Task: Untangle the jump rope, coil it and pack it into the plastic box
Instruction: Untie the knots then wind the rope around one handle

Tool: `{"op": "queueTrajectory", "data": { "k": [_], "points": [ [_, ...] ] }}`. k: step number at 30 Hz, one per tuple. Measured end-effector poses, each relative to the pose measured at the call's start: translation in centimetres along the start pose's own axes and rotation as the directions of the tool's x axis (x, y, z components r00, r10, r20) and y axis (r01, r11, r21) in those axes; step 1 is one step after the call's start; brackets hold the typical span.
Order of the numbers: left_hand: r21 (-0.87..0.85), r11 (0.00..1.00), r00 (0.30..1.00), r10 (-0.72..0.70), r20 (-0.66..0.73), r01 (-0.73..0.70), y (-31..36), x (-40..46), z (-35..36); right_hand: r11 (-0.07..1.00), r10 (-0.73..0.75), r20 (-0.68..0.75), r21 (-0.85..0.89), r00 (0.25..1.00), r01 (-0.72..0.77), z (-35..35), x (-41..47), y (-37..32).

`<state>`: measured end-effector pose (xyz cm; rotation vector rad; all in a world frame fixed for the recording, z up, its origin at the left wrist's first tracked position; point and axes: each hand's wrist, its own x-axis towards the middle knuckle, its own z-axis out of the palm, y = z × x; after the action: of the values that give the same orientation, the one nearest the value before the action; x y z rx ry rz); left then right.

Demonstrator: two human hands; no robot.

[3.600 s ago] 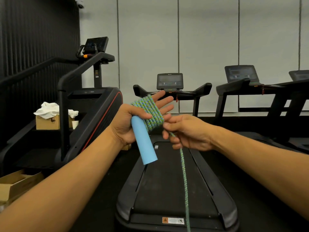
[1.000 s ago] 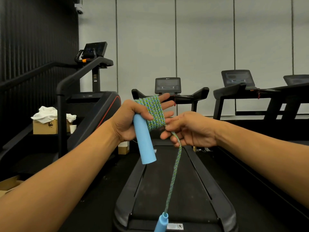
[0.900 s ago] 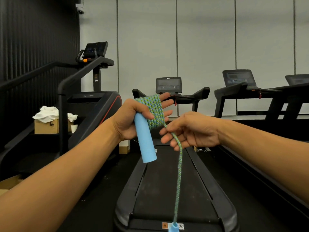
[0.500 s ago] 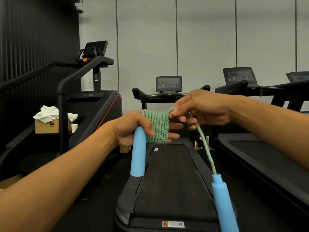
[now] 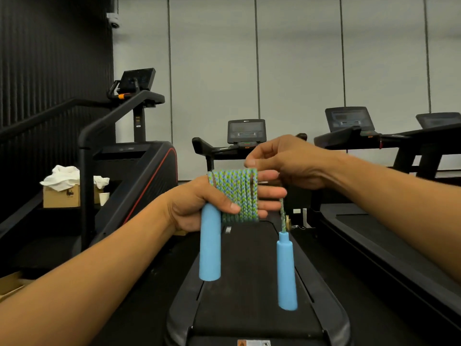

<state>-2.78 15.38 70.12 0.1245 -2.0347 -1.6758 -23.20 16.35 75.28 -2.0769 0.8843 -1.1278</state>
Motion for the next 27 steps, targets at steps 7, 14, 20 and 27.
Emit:
{"op": "queueTrajectory", "data": {
  "k": [7,14,20,27],
  "points": [
    [-0.128,0.96,0.967,0.243,-0.071,-0.25,0.8,0.7,0.8,0.9,0.052,0.139,0.423,0.989,-0.106,3.0,0.4,4.2],
    [-0.05,0.967,0.931,0.225,-0.287,-0.249,1.7,-0.2,-0.3,0.941,0.12,0.133,0.301,0.984,-0.156,3.6,-0.4,4.6],
    [0.031,0.984,0.882,0.169,-0.439,-0.173,3.5,-1.3,-0.7,0.969,0.179,0.187,0.134,0.966,-0.205,3.0,-1.5,3.0],
    [-0.002,0.981,0.823,0.162,-0.544,-0.195,4.1,-1.2,0.5,0.937,0.097,0.075,-0.343,0.992,-0.066,3.3,-1.8,1.6]
  ]
}}
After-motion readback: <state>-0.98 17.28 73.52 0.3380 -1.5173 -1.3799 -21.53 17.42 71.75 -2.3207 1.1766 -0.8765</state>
